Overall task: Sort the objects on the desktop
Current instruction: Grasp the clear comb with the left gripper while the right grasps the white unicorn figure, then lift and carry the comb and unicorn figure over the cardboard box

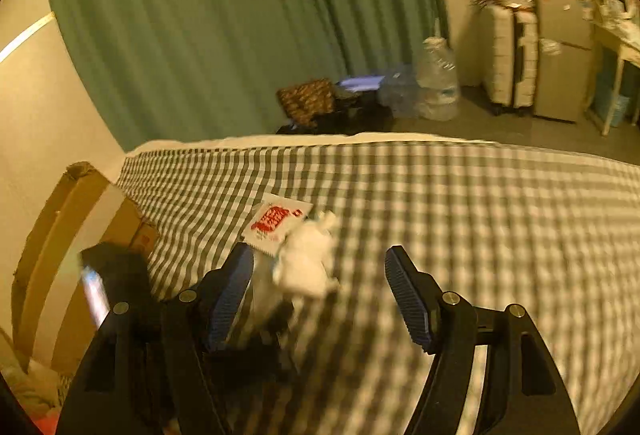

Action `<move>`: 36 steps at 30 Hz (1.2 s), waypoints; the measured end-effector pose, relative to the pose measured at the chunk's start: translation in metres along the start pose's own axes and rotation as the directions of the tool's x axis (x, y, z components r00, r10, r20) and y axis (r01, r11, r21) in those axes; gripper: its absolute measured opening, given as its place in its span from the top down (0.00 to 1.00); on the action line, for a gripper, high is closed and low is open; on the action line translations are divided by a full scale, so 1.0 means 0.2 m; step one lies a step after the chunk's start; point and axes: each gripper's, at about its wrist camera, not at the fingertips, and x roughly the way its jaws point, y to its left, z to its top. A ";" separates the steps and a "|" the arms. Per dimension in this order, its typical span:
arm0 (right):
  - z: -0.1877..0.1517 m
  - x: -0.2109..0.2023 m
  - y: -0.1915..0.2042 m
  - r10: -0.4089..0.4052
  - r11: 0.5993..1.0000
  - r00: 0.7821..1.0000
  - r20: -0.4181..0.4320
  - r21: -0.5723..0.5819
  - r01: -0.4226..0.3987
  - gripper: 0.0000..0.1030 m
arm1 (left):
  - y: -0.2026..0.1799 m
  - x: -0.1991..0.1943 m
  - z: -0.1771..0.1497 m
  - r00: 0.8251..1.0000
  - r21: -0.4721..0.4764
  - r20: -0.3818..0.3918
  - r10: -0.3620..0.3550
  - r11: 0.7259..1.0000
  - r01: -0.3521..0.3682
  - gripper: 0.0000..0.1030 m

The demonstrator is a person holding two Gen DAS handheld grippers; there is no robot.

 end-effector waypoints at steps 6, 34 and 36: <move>-0.02 0.26 0.00 0.081 0.997 0.986 -0.145 0.026 -0.078 0.57 | 0.02 -0.02 0.00 1.000 0.000 0.008 -0.023 1.000 0.023 0.00; -0.40 -0.72 -0.24 -0.138 0.981 0.990 -0.043 0.130 0.142 0.67 | 0.24 -0.37 -0.29 0.967 0.068 -0.188 -0.170 0.980 0.185 0.75; -0.43 -0.71 -0.21 -0.137 0.983 0.989 -0.050 0.113 0.142 0.67 | 0.25 -0.39 -0.31 0.971 0.052 -0.175 -0.163 0.983 0.175 0.75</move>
